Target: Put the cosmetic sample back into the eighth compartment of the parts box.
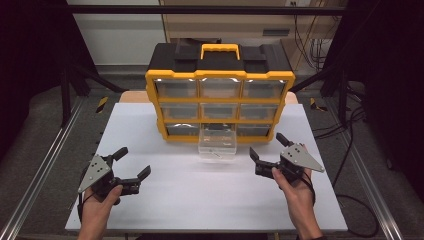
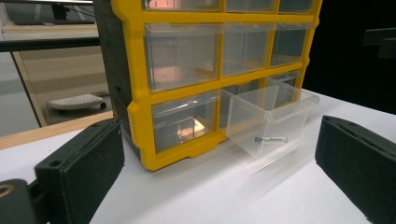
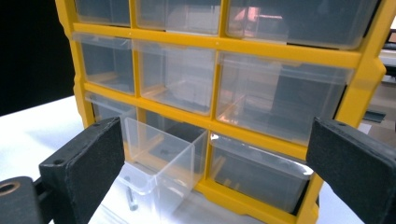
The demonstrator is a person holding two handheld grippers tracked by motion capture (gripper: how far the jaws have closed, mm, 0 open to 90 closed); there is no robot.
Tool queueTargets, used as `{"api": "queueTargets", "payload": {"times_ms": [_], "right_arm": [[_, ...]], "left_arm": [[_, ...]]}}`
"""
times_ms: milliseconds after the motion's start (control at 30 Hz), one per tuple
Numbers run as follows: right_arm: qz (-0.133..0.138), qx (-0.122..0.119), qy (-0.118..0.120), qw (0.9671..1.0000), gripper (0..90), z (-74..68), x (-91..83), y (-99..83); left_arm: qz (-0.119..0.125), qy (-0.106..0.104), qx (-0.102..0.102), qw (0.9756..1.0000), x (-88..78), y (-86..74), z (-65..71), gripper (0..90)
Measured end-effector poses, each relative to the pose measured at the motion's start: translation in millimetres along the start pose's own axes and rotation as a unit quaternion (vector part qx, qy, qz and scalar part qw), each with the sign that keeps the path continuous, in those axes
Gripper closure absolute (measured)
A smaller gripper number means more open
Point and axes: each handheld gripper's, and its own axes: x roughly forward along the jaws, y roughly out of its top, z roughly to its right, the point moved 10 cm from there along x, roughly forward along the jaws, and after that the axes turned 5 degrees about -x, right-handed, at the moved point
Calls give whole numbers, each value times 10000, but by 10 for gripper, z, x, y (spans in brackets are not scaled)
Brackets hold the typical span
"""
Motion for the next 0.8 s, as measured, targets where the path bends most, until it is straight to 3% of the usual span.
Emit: {"api": "queueTargets", "payload": {"times_ms": [467,533,800], "right_arm": [[-74,129,-12,9999,67,31,-123,-210],[-95,126,5,9999,57,32,-138,-239],[-165,81,-7,9998,39,30,-175,-330]], "left_arm": [[-31,-202,104,9997,211,113,226,22],[-24,-192,192,9996,238,128,252,36],[-23,-210,199,9996,302,158,316,48]]}}
